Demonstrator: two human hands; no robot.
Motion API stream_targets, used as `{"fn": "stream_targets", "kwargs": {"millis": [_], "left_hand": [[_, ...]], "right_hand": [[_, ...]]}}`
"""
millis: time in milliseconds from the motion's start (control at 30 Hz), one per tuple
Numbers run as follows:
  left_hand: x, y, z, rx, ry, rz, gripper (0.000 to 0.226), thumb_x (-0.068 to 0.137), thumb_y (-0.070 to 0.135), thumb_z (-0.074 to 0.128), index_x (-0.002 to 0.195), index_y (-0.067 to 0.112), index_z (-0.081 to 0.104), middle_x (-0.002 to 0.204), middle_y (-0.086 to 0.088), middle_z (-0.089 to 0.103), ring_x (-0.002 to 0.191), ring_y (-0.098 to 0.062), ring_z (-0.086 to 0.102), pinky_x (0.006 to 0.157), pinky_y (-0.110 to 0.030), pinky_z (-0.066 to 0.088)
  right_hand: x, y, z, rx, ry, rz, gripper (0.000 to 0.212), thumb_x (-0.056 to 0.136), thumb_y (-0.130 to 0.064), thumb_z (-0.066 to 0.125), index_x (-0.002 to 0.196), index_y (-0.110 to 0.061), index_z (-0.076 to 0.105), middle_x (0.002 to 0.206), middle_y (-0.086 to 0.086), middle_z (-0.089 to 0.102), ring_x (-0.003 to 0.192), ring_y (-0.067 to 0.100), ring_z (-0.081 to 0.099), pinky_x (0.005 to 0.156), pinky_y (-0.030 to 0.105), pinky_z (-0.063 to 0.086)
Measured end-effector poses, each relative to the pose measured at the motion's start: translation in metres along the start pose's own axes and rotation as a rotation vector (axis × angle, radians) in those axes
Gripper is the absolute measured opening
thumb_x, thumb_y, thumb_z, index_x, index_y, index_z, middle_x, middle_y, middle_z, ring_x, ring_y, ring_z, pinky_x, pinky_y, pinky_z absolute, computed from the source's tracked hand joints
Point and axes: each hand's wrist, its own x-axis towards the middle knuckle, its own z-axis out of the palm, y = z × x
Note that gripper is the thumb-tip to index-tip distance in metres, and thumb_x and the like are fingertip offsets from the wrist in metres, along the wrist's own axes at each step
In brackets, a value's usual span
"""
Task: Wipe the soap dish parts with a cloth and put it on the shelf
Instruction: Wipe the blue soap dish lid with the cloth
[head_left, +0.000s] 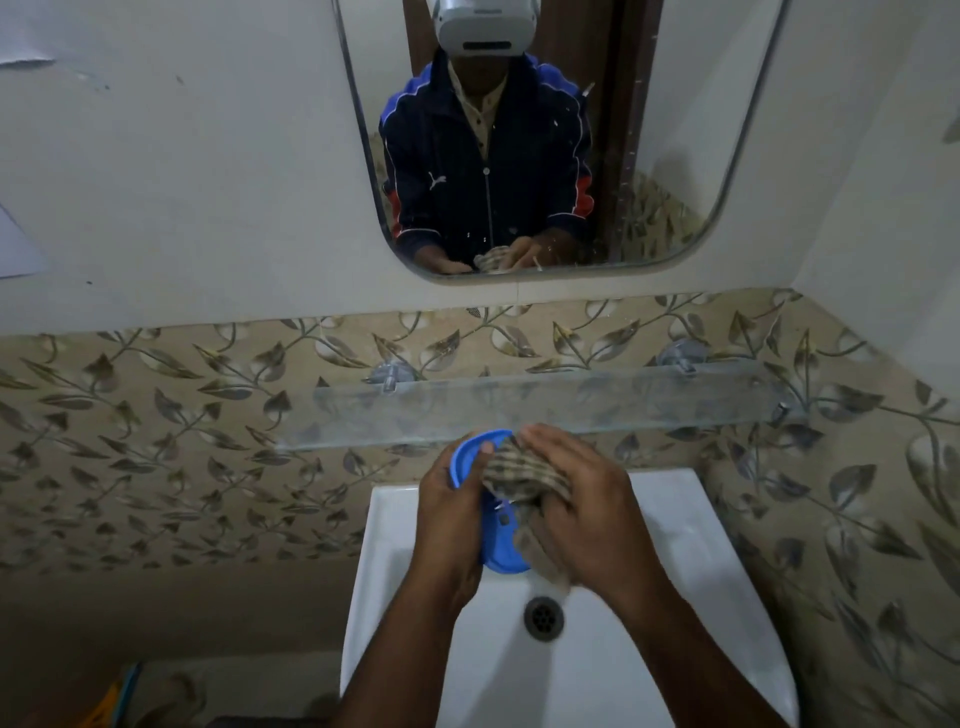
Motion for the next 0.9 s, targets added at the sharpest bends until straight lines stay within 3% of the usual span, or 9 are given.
{"fn": "stream_targets", "kwargs": {"millis": [67,233,433,500,567,667,733,800,900], "left_hand": [[-0.005,-0.007,0.006,0.035,-0.034,0.050,0.028,0.092,0.007,0.064,0.118,0.016,0.068,0.113,-0.010,0.074,0.105,-0.029,0.070,0.088,-0.042,0.058],[0.002,0.001,-0.003,-0.097,0.062,0.008,0.025,0.091,0.007,0.066,0.114,0.013,0.070,0.104,-0.012,0.077,0.092,-0.028,0.074,0.077,-0.039,0.062],[-0.003,-0.007,0.001,-0.001,-0.082,-0.056,0.031,0.084,0.019,0.073,0.113,0.011,0.070,0.103,-0.021,0.075,0.088,-0.034,0.074,0.074,-0.045,0.061],[-0.002,-0.006,0.005,-0.003,-0.045,-0.020,0.048,0.073,0.031,0.077,0.116,0.012,0.069,0.102,-0.025,0.074,0.088,-0.038,0.070,0.078,-0.054,0.057],[0.008,-0.001,0.000,-0.043,0.048,0.024,0.052,0.070,0.034,0.079,0.117,0.012,0.070,0.106,-0.021,0.075,0.094,-0.037,0.071,0.083,-0.052,0.058],[0.018,0.006,-0.010,-0.060,0.134,0.067,0.052,0.067,0.039,0.081,0.112,0.015,0.073,0.108,-0.014,0.075,0.098,-0.034,0.073,0.085,-0.049,0.059],[0.015,0.004,-0.009,-0.038,0.079,0.063,0.048,0.069,0.036,0.080,0.112,0.016,0.072,0.107,-0.013,0.076,0.096,-0.031,0.074,0.081,-0.046,0.061],[0.010,-0.001,-0.002,-0.001,-0.038,0.051,0.034,0.077,0.026,0.077,0.109,0.017,0.071,0.100,-0.013,0.076,0.083,-0.024,0.075,0.069,-0.037,0.061],[0.011,0.007,0.006,0.003,-0.002,0.109,0.023,0.080,0.024,0.076,0.103,0.019,0.072,0.090,-0.011,0.075,0.070,-0.020,0.073,0.063,-0.034,0.059]], "right_hand": [[0.021,-0.007,0.001,-0.007,0.020,-0.013,0.054,0.076,0.003,0.057,0.127,-0.013,0.066,0.129,0.000,0.066,0.119,0.008,0.059,0.102,0.001,0.033],[-0.018,-0.006,0.009,0.131,0.085,0.030,0.048,0.075,0.002,0.072,0.118,-0.018,0.072,0.124,-0.010,0.068,0.113,-0.002,0.063,0.102,0.015,0.046],[0.009,-0.009,0.001,0.162,0.143,0.130,0.043,0.079,-0.001,0.073,0.118,-0.019,0.071,0.115,-0.009,0.072,0.101,-0.010,0.063,0.092,0.004,0.045],[0.021,-0.016,-0.003,0.185,0.125,0.149,0.038,0.080,-0.004,0.072,0.115,-0.020,0.073,0.105,-0.020,0.072,0.090,-0.020,0.061,0.081,-0.003,0.042],[0.006,-0.021,-0.001,0.159,0.093,0.111,0.037,0.080,-0.004,0.072,0.113,-0.021,0.075,0.097,-0.028,0.067,0.088,-0.026,0.058,0.078,-0.005,0.040],[-0.026,-0.019,0.006,0.127,0.100,0.113,0.042,0.077,-0.006,0.071,0.117,-0.020,0.072,0.108,-0.018,0.070,0.097,-0.030,0.054,0.087,-0.003,0.040],[-0.019,-0.015,0.007,0.119,0.112,0.118,0.040,0.079,-0.005,0.071,0.116,-0.020,0.073,0.102,-0.023,0.068,0.089,-0.033,0.052,0.082,-0.006,0.038],[0.002,-0.016,0.002,0.114,0.144,0.128,0.038,0.081,0.001,0.070,0.112,-0.020,0.075,0.092,-0.031,0.064,0.081,-0.030,0.055,0.075,-0.007,0.038],[0.021,-0.024,-0.005,0.179,0.141,0.117,0.041,0.082,0.004,0.066,0.112,-0.022,0.075,0.091,-0.029,0.066,0.083,-0.023,0.062,0.074,-0.003,0.043]]}}
